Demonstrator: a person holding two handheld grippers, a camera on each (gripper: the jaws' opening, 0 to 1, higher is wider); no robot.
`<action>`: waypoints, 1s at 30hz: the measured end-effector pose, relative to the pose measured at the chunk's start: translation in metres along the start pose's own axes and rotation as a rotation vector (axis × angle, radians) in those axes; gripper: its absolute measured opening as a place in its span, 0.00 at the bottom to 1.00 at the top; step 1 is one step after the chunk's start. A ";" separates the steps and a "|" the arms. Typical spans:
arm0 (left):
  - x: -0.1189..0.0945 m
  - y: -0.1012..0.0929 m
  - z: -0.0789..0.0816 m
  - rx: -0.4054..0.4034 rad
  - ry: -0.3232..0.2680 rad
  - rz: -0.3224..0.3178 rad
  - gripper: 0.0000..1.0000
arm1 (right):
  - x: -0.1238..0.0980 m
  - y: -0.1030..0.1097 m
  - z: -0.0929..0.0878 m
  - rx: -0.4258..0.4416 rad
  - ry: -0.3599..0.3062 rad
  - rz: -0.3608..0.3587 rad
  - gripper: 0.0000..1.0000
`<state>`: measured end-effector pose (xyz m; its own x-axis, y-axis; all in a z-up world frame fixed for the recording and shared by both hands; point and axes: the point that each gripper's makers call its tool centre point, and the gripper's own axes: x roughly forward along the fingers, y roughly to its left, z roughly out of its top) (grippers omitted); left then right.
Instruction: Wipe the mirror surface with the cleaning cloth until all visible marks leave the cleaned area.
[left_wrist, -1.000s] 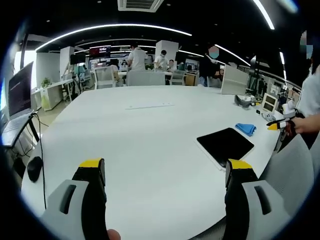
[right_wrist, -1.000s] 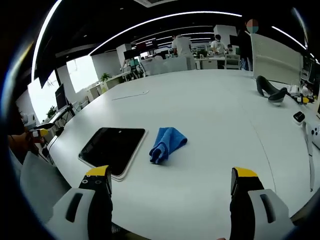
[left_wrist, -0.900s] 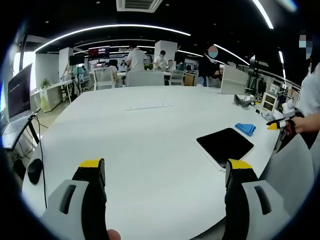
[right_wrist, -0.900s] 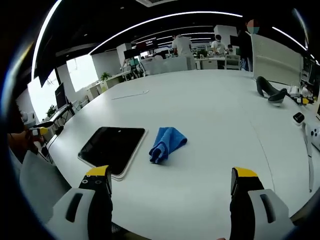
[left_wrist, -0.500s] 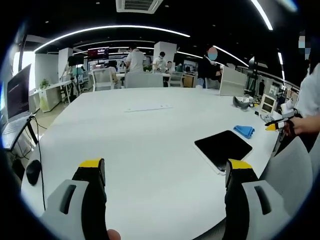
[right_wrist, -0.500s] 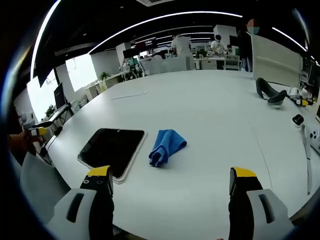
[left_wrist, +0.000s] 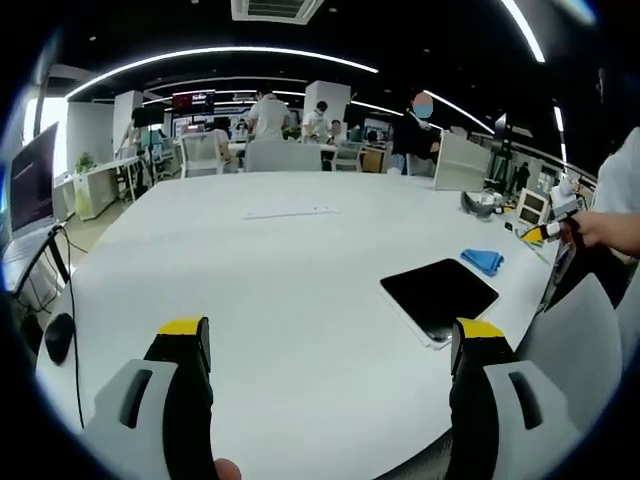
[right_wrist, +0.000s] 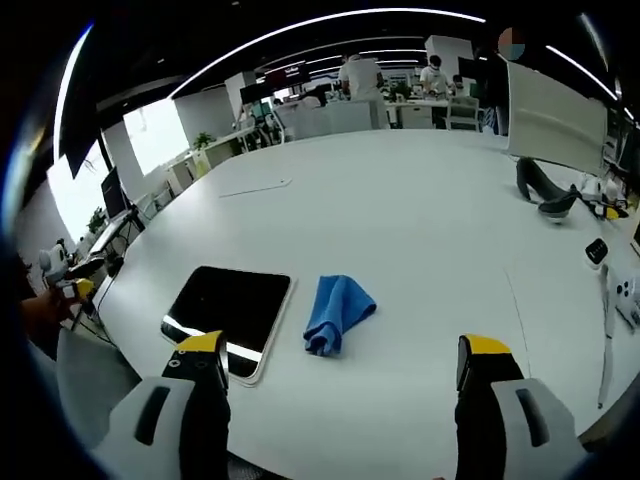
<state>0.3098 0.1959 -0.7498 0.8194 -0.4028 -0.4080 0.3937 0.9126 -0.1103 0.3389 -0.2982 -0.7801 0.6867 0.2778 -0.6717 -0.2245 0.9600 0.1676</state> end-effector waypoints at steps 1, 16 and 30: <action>0.000 -0.001 -0.001 0.002 0.004 -0.003 0.99 | 0.003 0.001 0.003 0.001 0.007 0.003 0.94; 0.007 -0.006 -0.008 -0.005 0.043 -0.012 0.99 | 0.060 0.016 0.020 -0.151 0.263 0.046 0.77; 0.010 -0.009 -0.015 0.002 0.085 -0.016 0.99 | 0.106 0.001 -0.003 -0.059 0.299 -0.004 0.35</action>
<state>0.3082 0.1851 -0.7665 0.7747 -0.4095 -0.4818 0.4072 0.9060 -0.1154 0.4091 -0.2676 -0.8530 0.4560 0.2426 -0.8563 -0.2681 0.9549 0.1277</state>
